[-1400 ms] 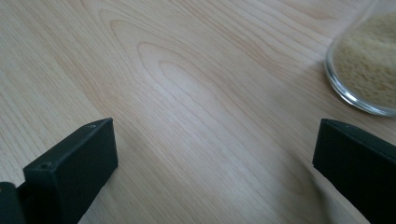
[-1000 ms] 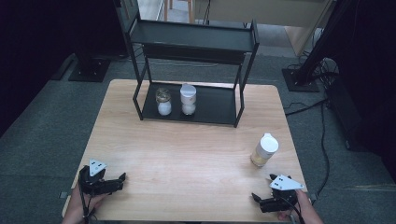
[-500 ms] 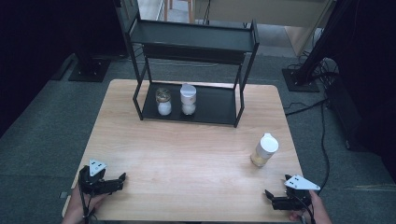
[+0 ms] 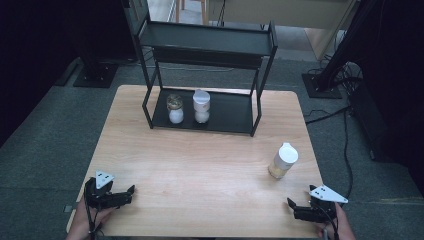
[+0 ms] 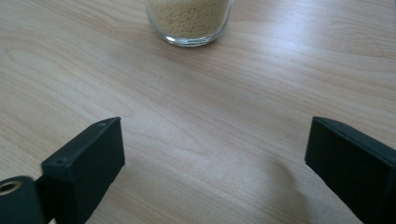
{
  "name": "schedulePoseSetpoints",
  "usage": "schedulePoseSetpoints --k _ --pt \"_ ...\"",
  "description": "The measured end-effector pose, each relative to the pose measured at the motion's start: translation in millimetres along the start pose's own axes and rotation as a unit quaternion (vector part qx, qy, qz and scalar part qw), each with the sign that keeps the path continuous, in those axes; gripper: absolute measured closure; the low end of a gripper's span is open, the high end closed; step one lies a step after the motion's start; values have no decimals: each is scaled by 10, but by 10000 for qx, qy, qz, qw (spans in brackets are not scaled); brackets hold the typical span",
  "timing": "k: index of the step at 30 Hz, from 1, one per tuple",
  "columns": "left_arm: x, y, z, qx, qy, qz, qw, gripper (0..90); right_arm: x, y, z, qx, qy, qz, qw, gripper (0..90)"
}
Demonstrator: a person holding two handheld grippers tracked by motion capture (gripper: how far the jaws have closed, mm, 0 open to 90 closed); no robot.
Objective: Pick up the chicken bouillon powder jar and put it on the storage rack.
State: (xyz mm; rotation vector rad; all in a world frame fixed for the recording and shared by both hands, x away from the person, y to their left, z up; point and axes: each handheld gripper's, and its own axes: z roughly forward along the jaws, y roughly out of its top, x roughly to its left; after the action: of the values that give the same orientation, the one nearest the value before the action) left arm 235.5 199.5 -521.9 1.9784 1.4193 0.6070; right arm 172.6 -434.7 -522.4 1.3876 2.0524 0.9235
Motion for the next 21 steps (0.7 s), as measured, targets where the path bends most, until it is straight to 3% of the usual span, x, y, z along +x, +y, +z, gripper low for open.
schedulePoseSetpoints --k 7,21 --pt "-1 0 0 3 -17 29 10000 0 28 122 35 -25 251 95 9996 70" --pt "-4 0 1 0 -64 86 9999 0 162 481 219 20 234 45 9997 105"
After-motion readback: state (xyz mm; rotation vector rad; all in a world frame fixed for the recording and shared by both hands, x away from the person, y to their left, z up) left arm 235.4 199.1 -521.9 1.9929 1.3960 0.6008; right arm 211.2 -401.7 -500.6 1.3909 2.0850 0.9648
